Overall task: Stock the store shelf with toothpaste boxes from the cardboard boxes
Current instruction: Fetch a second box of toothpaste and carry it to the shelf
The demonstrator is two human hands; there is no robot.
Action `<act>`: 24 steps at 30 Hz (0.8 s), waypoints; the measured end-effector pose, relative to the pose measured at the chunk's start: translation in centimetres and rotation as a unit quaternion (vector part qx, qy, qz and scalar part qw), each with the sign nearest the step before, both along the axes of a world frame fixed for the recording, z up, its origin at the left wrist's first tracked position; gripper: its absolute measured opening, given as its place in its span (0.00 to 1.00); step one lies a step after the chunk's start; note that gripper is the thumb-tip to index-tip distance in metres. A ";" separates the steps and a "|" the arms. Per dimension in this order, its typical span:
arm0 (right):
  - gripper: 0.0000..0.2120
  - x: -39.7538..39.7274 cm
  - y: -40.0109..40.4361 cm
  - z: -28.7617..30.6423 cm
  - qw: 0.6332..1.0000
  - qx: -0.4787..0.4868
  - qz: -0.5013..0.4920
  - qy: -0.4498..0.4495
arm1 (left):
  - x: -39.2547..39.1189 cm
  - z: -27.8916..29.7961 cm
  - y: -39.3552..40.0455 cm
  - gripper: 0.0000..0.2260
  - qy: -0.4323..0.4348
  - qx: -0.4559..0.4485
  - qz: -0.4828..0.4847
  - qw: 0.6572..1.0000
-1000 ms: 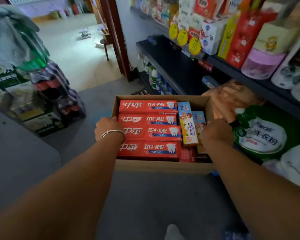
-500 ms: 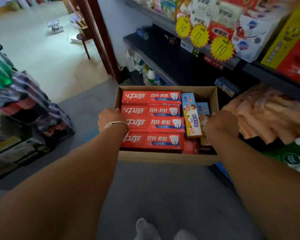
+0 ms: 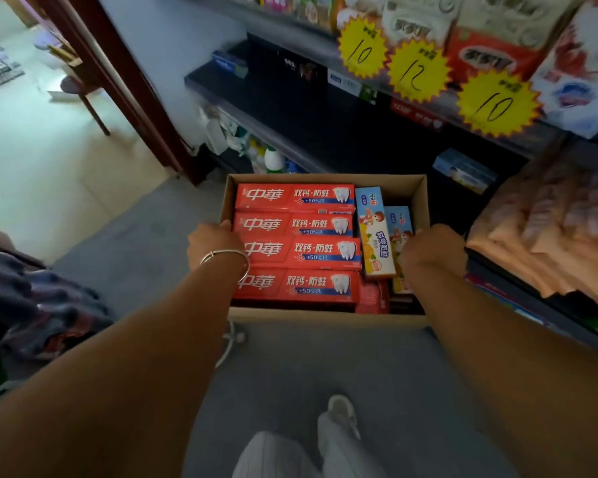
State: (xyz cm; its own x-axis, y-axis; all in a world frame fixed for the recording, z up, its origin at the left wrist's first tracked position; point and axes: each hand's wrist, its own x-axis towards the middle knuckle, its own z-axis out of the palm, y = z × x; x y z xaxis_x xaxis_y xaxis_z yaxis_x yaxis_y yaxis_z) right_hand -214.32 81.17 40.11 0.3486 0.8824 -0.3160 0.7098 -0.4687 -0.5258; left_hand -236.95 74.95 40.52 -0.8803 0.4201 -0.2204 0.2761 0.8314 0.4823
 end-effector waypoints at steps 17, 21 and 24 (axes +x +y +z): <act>0.16 -11.4 6.4 -8.7 0.978 -0.051 -0.202 -0.012 | -12.3 -10.0 15.2 0.18 0.010 -0.054 -0.192 0.980; 0.15 -11.1 6.7 -13.3 0.971 -0.061 -0.230 -0.010 | -11.9 -14.9 17.0 0.18 0.009 -0.065 -0.232 0.971; 0.15 -10.7 6.5 -17.6 0.968 -0.063 -0.243 -0.012 | -11.0 -19.1 17.8 0.18 0.013 -0.066 -0.253 0.965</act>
State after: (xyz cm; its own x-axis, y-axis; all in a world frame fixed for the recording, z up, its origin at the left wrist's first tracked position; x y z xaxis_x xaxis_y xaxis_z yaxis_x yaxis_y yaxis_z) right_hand -225.05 87.64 22.51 0.7217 0.5677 -0.3959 0.4013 -0.8093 -0.4290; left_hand -247.90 92.74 21.37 -0.5754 0.7676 -0.2822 0.6737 0.6405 0.3686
